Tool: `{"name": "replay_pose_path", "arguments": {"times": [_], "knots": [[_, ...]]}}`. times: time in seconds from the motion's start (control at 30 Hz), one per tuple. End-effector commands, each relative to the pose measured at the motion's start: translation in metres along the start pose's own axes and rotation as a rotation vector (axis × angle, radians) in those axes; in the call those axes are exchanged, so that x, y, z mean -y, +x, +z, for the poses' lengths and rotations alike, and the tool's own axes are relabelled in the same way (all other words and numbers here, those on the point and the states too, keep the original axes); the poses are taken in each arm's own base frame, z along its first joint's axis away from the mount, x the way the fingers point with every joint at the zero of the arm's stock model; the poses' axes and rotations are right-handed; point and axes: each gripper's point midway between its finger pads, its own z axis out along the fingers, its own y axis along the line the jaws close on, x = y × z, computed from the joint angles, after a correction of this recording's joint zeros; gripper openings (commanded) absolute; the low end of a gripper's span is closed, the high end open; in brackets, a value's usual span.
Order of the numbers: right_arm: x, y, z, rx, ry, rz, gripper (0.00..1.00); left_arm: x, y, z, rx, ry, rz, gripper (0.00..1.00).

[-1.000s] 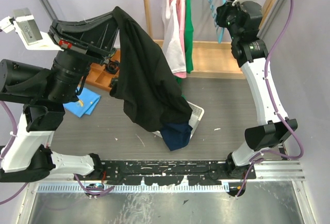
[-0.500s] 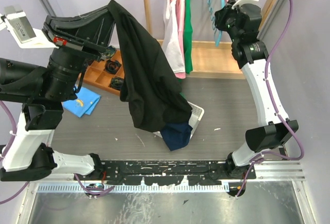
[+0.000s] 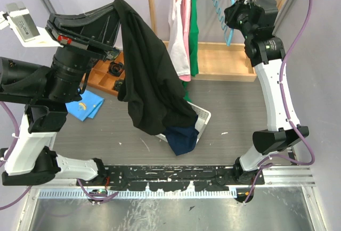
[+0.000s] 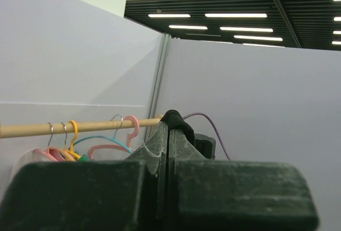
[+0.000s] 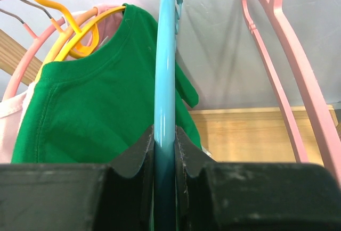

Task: Remove the t-shirt from the hanger
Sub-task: Place the hanger on the clothesline.

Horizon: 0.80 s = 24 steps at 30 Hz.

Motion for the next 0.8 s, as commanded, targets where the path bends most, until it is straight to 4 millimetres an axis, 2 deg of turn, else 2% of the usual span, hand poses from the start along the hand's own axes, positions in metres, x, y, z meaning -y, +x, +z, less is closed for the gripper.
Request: {"name": "replay_pose_path", "arguments": {"times": [0.0, 0.43, 0.47, 0.67, 0.73, 0.77], "knots": [[-0.006, -0.017, -0.007, 0.019, -0.015, 0.017, 0.01, 0.001, -0.032, -0.001, 0.088, 0.002, -0.016, 0.0], [-0.002, -0.004, 0.004, -0.068, 0.005, 0.019, 0.01, 0.0, -0.03, -0.003, 0.08, 0.0, -0.014, 0.0], [-0.001, -0.005, 0.003, -0.066, 0.012, 0.018, 0.03, -0.001, -0.03, -0.003, 0.078, -0.002, -0.013, 0.0], [0.01, -0.008, -0.007, -0.05, 0.064, -0.006, 0.35, -0.002, -0.032, -0.002, 0.083, -0.01, -0.009, 0.0], [0.013, -0.012, -0.013, -0.037, 0.077, -0.016, 0.42, -0.001, -0.035, -0.001, 0.095, -0.004, -0.009, 0.0], [0.014, -0.015, -0.019, -0.023, 0.085, -0.018, 0.5, 0.0, -0.038, 0.0, 0.105, -0.003, -0.01, 0.0]]}}
